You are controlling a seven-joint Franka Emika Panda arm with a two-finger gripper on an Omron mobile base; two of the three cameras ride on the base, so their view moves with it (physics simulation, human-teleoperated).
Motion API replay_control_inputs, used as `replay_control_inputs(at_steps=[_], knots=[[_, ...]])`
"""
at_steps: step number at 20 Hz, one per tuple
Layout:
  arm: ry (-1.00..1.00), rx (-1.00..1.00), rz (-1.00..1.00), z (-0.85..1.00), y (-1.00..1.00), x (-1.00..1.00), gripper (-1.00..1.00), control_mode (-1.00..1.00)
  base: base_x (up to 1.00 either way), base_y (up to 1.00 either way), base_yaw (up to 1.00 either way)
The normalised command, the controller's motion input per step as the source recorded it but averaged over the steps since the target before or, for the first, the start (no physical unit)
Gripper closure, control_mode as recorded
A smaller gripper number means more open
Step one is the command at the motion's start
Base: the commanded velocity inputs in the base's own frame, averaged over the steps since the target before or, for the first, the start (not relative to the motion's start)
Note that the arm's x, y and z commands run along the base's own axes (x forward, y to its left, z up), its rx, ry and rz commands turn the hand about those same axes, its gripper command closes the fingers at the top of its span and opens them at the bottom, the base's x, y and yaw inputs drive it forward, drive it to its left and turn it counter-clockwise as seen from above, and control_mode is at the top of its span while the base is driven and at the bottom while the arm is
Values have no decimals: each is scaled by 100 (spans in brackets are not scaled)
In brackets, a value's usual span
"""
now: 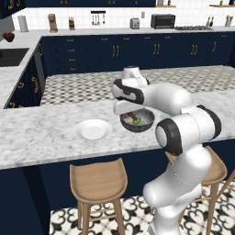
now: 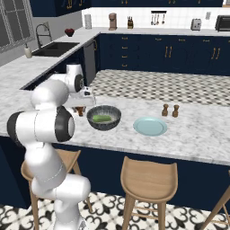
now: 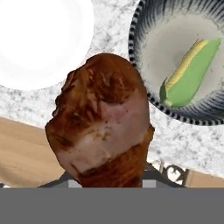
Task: Pick the chicken drumstick and corn from their plates and place them in the bowl. Then put the bowl in the fridge.
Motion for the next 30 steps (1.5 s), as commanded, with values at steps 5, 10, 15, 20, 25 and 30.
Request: replay_control_inputs(at_steps=[5,10,15,20,25,30], knots=[[0,2,7,0,-87,19,100,-100,0,0,0],[0,0,7,-11,-33,50,100,-100,0,0,0],[0,0,3,-27,-11,42,100,-100,0,0,0],[0,1,-47,0,0,8,100,-100,0,0,0],[-1,0,-72,0,22,7,100,-100,0,0,0],[7,0,-77,0,-2,0,100,-100,0,0,0]])
